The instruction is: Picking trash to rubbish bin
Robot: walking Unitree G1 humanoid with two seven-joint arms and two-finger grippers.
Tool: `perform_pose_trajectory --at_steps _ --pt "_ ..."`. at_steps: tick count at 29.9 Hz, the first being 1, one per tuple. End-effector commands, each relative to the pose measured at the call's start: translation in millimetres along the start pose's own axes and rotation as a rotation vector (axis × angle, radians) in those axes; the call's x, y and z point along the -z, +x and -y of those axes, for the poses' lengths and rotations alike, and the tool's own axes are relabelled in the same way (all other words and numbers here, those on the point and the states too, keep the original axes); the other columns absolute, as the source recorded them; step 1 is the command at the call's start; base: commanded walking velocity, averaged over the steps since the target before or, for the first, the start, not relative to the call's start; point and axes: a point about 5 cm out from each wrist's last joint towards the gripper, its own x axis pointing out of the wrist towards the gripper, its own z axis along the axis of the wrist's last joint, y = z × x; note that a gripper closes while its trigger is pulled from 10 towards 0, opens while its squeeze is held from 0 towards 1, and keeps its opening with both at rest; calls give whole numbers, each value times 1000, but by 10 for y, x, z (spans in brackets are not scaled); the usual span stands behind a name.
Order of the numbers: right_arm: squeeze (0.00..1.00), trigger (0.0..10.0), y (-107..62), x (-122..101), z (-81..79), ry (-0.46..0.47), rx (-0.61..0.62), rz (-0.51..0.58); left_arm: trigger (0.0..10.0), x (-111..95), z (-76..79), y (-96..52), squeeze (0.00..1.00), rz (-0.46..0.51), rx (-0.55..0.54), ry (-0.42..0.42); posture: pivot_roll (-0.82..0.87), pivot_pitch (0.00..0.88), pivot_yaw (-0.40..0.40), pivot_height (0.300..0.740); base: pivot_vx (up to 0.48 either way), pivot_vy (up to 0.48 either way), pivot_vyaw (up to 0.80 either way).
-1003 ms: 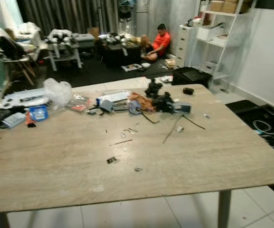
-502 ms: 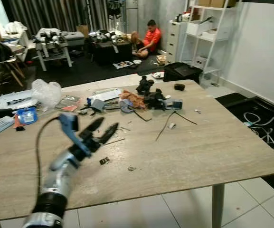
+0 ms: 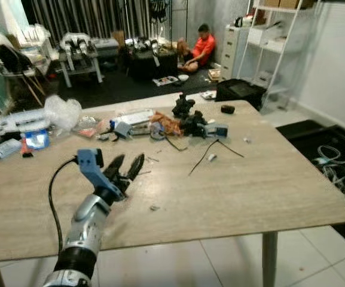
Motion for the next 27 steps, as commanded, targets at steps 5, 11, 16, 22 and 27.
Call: perform_pose_trajectory --at_steps 5,11,16,22,27 --pt "0 10000 -2 69 -96 9 -23 -21 10000 -13 9 2 0 4 -3 -5 -204 91 84 740 0 0 0" --pt "0 10000 -3 81 -93 15 -22 -24 10000 -10 41 28 0 26 2 -10 -208 91 87 740 0 0 0" --pt "0 10000 -4 90 -101 20 -23 -26 10000 0 74 48 0 28 15 -2 -210 93 91 740 214 0 0" --pt "0 10000 -4 91 -129 22 -26 -26 10000 -11 84 53 0 31 20 7 -210 94 94 740 297 0 0" --pt "0 10000 -4 96 -141 21 -29 -27 10000 -18 98 63 0 36 26 17 -208 94 93 740 303 0 0"
